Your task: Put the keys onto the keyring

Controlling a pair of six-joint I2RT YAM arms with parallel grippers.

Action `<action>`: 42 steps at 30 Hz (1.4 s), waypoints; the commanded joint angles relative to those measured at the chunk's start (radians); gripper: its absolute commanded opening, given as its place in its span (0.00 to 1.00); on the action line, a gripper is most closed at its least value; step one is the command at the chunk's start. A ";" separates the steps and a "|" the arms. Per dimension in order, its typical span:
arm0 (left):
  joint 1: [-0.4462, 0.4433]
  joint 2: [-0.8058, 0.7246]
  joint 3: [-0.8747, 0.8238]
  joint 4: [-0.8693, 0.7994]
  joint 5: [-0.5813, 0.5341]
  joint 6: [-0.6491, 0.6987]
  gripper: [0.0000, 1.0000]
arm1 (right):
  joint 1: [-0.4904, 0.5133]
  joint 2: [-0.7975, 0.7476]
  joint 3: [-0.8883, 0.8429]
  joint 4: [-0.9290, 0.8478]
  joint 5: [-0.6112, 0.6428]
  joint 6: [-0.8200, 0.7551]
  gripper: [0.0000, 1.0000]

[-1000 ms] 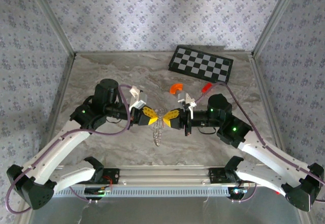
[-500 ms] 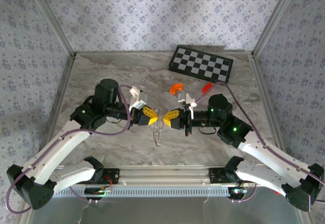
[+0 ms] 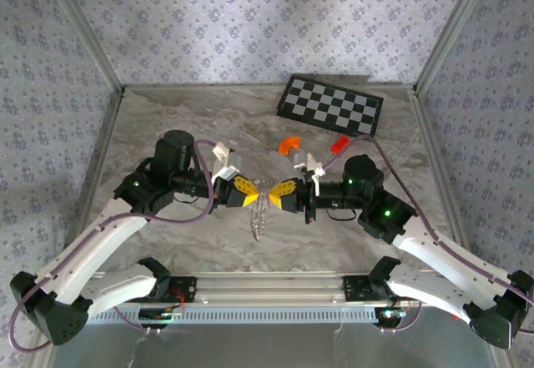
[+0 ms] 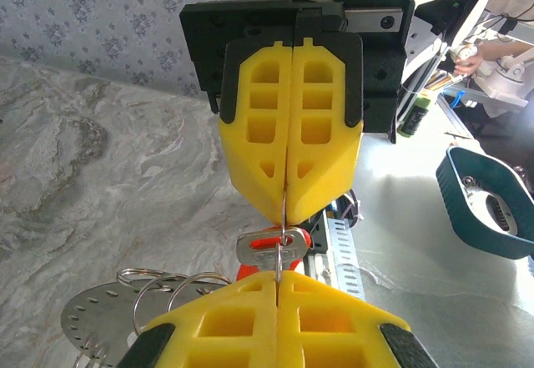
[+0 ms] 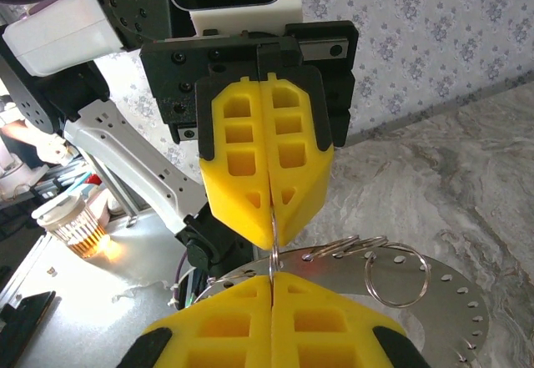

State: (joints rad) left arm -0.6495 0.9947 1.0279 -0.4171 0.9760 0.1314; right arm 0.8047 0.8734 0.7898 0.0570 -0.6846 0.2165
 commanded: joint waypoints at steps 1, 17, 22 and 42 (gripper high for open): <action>-0.006 -0.021 0.028 0.011 0.024 0.022 0.00 | 0.000 0.009 0.008 0.020 -0.004 -0.012 0.00; -0.007 -0.020 0.029 0.008 0.015 0.022 0.00 | 0.001 -0.006 0.006 0.008 -0.003 -0.008 0.00; -0.006 -0.019 0.028 0.008 0.015 0.023 0.00 | 0.001 -0.024 0.000 -0.005 0.006 -0.006 0.00; -0.007 -0.020 0.031 0.008 0.017 0.023 0.00 | 0.001 0.010 0.017 0.008 -0.018 -0.016 0.00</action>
State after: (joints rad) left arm -0.6510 0.9947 1.0279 -0.4194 0.9756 0.1314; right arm 0.8047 0.8894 0.7898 0.0563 -0.6857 0.2165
